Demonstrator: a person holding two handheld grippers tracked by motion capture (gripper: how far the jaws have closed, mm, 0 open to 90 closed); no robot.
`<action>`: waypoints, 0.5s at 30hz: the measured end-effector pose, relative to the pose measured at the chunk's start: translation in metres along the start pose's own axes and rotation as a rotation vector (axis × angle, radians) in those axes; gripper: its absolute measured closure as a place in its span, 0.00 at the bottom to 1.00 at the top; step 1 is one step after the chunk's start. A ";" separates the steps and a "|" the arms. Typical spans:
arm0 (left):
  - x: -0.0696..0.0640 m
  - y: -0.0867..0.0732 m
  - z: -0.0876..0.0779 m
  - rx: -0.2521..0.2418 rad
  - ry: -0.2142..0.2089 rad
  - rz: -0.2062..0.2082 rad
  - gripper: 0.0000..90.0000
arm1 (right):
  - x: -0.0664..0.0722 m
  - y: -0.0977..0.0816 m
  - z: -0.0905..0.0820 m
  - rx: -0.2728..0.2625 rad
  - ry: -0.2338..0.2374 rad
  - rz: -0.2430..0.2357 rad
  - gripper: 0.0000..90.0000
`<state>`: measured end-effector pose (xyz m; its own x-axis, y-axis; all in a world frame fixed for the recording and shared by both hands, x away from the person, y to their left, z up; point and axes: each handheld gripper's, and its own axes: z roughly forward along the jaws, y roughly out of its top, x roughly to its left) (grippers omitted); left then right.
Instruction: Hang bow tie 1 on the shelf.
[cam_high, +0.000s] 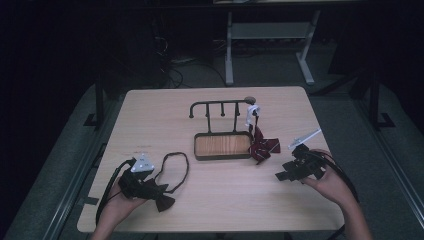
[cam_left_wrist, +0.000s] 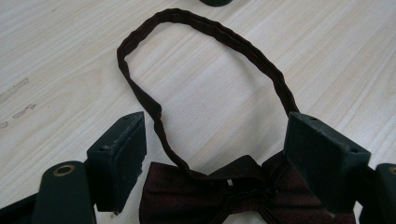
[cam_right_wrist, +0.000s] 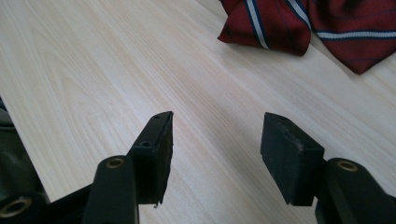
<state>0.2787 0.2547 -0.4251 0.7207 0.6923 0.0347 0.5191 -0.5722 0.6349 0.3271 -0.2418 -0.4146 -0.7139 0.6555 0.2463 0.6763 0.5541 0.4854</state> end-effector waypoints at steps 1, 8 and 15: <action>0.000 0.000 0.000 0.000 0.001 0.001 0.24 | 0.000 -0.001 0.000 -0.004 0.006 0.003 0.48; 0.000 0.001 -0.004 -0.014 0.013 0.006 0.24 | -0.001 -0.005 -0.001 -0.015 0.016 0.005 0.47; -0.001 0.002 -0.004 -0.017 0.006 0.011 0.25 | -0.003 -0.014 -0.002 -0.036 0.006 0.014 0.47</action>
<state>0.2771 0.2542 -0.4205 0.7231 0.6892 0.0463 0.5037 -0.5721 0.6473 0.3190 -0.2524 -0.4206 -0.7052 0.6603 0.2583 0.6797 0.5258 0.5114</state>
